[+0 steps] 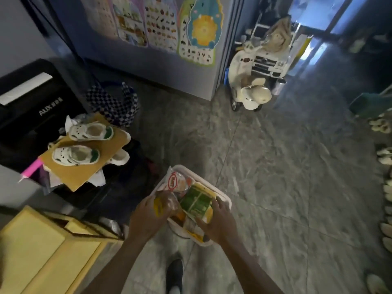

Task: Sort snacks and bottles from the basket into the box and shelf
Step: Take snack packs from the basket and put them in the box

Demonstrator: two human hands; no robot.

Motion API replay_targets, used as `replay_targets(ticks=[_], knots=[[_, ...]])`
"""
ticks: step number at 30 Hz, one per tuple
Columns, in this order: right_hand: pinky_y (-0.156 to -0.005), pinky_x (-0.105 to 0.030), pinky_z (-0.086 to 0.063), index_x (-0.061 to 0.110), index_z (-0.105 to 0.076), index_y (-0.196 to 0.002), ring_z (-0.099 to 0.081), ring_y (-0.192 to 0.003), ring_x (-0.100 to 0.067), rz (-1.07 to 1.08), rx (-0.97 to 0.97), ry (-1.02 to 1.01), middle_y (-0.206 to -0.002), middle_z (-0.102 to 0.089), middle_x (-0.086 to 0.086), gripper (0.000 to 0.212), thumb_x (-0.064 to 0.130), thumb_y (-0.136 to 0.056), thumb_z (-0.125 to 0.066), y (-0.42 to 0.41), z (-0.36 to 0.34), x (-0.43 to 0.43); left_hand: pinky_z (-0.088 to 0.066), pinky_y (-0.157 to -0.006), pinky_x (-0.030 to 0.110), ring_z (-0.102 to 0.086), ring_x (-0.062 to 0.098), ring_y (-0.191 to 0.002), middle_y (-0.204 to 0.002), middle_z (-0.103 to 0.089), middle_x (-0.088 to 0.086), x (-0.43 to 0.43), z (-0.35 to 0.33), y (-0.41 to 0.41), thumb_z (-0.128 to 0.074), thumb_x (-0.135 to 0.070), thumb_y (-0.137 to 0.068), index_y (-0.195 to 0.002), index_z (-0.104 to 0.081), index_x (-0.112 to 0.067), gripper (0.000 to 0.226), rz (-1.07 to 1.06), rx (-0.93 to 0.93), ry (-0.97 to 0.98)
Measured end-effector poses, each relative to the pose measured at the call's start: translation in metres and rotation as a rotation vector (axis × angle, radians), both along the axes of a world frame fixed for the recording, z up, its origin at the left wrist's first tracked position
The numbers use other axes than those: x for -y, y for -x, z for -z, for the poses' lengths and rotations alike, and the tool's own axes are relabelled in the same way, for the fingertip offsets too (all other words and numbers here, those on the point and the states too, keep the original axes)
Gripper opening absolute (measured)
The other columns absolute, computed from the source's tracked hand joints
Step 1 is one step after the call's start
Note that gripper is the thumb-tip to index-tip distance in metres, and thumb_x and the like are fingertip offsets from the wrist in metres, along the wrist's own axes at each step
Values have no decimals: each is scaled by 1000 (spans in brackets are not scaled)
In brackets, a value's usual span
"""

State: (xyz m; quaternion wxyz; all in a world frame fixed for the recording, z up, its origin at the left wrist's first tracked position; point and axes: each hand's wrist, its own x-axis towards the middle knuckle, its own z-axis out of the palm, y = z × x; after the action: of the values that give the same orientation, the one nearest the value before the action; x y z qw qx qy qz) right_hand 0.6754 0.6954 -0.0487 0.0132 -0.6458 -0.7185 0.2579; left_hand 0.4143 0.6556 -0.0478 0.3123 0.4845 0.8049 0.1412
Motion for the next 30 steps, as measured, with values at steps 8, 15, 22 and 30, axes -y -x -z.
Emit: replay_targets(ticks=[8, 15, 22, 30], knots=[[-109, -38, -51, 44, -44, -152, -50, -139, -13, -129, -6, 36, -156, -51, 12, 76, 86, -88, -51, 35, 173, -26, -47, -103, 46, -52, 34, -139, -153, -53, 10, -24, 149, 15, -73, -63, -90, -154, -46, -17, 84, -212, -21, 81], [-114, -43, -42, 39, -70, -128, -49, -143, -20, -293, 70, -34, -149, -59, 13, 42, 63, -97, -55, 45, 263, -33, -50, -94, 47, -58, 40, -132, -151, -57, 16, -29, 241, 25, -79, -43, -93, -152, -47, -12, 74, -426, 48, 114], [-116, -45, -47, 33, -80, -116, -60, -137, -19, -215, -64, -132, -136, -72, 10, 19, 35, -102, -67, 35, 249, -31, -53, -75, 39, -70, 28, -92, -94, -73, 2, -37, 237, 22, -76, -29, -97, -105, -73, -15, 16, -544, 60, -8], [-77, -17, -59, 22, -78, -88, -66, -73, -5, 84, -323, -320, -85, -77, 6, 24, 21, -106, -63, 36, 144, -61, -49, -68, 33, -67, 14, -84, -87, -71, -7, -59, 150, 5, -76, -29, -95, -98, -70, -22, 10, -418, 116, -157]])
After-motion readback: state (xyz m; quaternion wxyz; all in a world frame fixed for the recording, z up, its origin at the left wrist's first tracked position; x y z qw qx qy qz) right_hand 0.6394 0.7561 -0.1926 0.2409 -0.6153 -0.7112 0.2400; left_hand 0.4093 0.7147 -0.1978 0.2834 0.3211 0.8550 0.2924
